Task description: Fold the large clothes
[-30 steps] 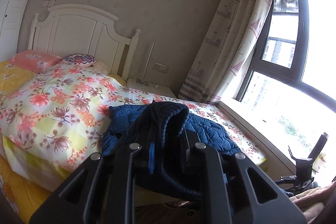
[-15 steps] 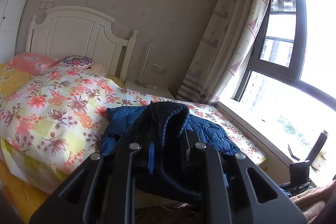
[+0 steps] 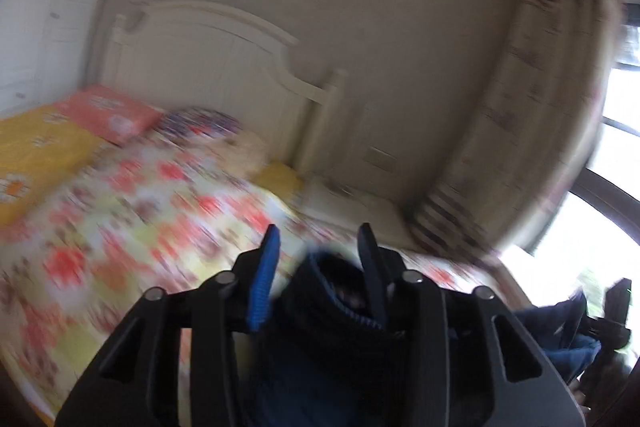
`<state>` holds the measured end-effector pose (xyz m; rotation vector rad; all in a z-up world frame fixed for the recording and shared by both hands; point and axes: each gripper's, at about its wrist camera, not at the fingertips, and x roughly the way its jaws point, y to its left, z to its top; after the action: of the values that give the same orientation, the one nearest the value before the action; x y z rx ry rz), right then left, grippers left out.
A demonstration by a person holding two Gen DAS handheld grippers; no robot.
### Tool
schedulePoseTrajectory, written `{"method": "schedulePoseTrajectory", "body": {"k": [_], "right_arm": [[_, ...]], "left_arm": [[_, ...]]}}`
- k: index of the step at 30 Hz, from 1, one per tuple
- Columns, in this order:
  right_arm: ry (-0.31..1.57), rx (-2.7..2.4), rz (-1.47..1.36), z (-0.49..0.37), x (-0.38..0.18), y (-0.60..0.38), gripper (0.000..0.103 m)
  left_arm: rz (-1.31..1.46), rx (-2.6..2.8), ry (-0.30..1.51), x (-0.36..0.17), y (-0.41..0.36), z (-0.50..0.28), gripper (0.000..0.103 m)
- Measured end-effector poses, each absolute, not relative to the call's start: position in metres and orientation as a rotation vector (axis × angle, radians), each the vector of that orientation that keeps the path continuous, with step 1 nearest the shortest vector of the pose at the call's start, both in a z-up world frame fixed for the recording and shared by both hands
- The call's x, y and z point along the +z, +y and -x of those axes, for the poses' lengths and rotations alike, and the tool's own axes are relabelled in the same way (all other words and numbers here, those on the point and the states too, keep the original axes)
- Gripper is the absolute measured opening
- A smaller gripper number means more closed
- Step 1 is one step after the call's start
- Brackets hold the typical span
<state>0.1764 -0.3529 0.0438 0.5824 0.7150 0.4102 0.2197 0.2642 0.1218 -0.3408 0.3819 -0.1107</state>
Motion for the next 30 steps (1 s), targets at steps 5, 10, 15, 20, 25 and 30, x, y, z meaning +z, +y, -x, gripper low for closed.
{"method": "schedulePoseTrajectory", "body": {"k": [5, 10, 15, 20, 25, 30], "right_arm": [[0.501, 0.083, -0.462, -0.213, 0.067, -0.387, 0.089], [0.648, 0.112, -0.272, -0.224, 0.027, -0.354, 0.090], [0.842, 0.152, -0.166, -0.249, -0.040, -0.326, 0.090], [0.975, 0.181, -0.093, -0.278, -0.087, -0.304, 0.090], [0.849, 0.158, -0.014, -0.264, -0.090, -0.295, 0.022], [0.624, 0.137, -0.025, -0.201, -0.045, -0.296, 0.012]], "left_arm": [[0.306, -0.030, 0.425, 0.117, 0.280, -0.270, 0.061], [0.167, -0.147, 0.562, 0.062, 0.250, -0.287, 0.089], [0.130, -0.229, 0.816, -0.003, 0.227, -0.327, 0.089], [0.098, -0.196, 0.935, -0.049, 0.223, -0.354, 0.089], [0.140, -0.199, 0.933, -0.067, 0.229, -0.357, 0.022], [0.116, -0.235, 0.697, -0.006, 0.224, -0.308, 0.016]]}}
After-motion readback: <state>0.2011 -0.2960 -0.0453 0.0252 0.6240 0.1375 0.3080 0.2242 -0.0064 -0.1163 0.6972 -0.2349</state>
